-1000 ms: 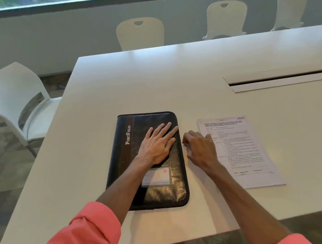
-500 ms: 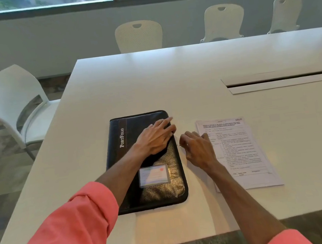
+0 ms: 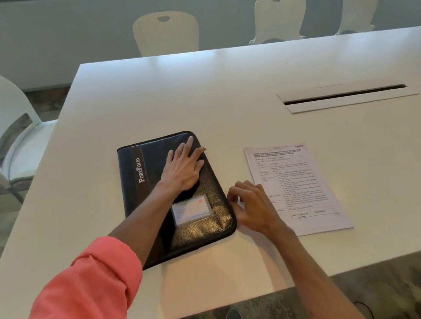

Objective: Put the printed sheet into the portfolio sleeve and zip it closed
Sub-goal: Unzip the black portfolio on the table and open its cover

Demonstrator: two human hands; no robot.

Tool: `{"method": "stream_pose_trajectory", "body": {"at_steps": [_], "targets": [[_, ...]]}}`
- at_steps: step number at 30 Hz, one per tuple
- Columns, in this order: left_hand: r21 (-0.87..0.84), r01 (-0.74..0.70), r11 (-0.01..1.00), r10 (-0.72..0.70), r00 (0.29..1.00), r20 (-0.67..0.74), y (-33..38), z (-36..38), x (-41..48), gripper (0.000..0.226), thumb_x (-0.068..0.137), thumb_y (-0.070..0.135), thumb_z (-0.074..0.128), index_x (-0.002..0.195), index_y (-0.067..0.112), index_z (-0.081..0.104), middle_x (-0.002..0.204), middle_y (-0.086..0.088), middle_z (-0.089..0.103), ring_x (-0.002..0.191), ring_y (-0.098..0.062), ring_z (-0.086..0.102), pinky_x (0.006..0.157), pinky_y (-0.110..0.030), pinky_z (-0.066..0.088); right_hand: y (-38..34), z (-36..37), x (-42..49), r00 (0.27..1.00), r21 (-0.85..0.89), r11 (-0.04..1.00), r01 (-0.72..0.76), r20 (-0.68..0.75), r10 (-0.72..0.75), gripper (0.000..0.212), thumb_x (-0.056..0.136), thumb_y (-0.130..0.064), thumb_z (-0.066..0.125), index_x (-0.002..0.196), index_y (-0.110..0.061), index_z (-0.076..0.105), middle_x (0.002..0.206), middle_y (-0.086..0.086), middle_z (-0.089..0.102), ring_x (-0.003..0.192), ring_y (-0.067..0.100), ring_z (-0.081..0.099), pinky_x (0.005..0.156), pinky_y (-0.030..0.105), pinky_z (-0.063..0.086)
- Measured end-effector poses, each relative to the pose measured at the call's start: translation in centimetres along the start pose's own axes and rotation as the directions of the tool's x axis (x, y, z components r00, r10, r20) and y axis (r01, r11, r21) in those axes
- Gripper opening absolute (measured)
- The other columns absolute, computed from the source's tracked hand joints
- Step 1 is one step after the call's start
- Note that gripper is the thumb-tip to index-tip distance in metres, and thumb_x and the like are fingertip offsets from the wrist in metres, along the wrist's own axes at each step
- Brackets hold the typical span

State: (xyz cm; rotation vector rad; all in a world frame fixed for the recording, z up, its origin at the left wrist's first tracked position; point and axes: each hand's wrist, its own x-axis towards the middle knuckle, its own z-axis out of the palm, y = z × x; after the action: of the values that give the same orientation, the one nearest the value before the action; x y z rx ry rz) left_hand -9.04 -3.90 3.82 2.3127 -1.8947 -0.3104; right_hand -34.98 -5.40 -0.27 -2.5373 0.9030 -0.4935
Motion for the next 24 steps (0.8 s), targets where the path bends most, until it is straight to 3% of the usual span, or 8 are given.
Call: {"method": "stream_pose_trajectory", "body": {"at_steps": [6, 9, 11, 16, 24], "targets": [[-0.09, 0.035, 0.995, -0.03, 0.998, 0.06, -3.2, 1.4, -6.9, 0.078, 0.107, 0.074, 0.036, 0.172, 0.045, 0.005, 0.183, 0.0, -0.012, 0.169, -0.026, -0.012, 0.135, -0.06, -0.008, 0.1, 0.0, 0.0, 0.999, 0.005, 1.0, -0.026, 0.021, 0.026, 0.004, 0.101, -0.022, 0.073, 0.1, -0.024, 0.069, 0.1, -0.014, 0.062, 0.095, 0.01, 0.054, 0.089, 0.038, 0.041], [-0.165, -0.137, 0.977, 0.161, 0.977, 0.143, -3.2, 2.8, -11.7, 0.107, 0.086, 0.099, 0.044, 0.168, 0.056, -0.009, 0.181, 0.011, -0.018, 0.167, -0.021, -0.023, 0.131, -0.06, -0.02, -0.4, 0.3, -0.3, 0.999, -0.013, 0.999, -0.045, -0.012, 0.045, 0.003, 0.102, -0.02, 0.072, 0.101, -0.022, 0.069, 0.101, -0.012, 0.062, 0.096, 0.011, 0.054, 0.088, 0.037, 0.04], [-0.152, -0.254, 0.955, 0.273, 0.954, 0.121, -2.7, 4.0, -14.4, 0.118, 0.078, 0.103, 0.049, 0.168, 0.055, -0.012, 0.18, 0.015, -0.021, 0.166, -0.017, -0.028, 0.127, -0.055, -0.026, -0.9, 0.5, -0.6, 0.997, -0.028, 0.998, -0.059, -0.05, 0.057, 0.005, 0.101, -0.017, 0.071, 0.1, -0.021, 0.067, 0.101, -0.01, 0.063, 0.096, 0.013, 0.055, 0.086, 0.038, 0.04], [0.002, -0.273, 0.962, 0.273, 0.962, 0.027, -2.4, 5.0, -16.3, 0.109, 0.091, 0.094, 0.043, 0.174, 0.04, -0.003, 0.183, 0.008, -0.006, 0.169, -0.02, -0.014, 0.135, -0.062, -0.004, -1.8, 0.9, -2.3, 0.99, -0.033, 0.994, -0.107, -0.097, 0.104, 0.009, 0.1, -0.014, 0.069, 0.096, -0.021, 0.063, 0.099, -0.009, 0.06, 0.091, 0.014, 0.053, 0.082, 0.035, 0.034], [0.007, -0.282, 0.959, 0.282, 0.959, 0.004, -1.9, 5.2, -16.8, 0.1, 0.097, 0.091, 0.031, 0.175, 0.035, 0.0, 0.184, 0.004, -0.003, 0.169, -0.023, -0.012, 0.135, -0.063, -0.005, -3.6, 1.4, -7.6, 0.97, -0.01, 0.981, -0.193, -0.153, 0.189, 0.018, 0.096, -0.018, 0.074, 0.091, -0.027, 0.06, 0.091, -0.012, 0.062, 0.089, 0.012, 0.053, 0.084, 0.039, 0.042]]}}
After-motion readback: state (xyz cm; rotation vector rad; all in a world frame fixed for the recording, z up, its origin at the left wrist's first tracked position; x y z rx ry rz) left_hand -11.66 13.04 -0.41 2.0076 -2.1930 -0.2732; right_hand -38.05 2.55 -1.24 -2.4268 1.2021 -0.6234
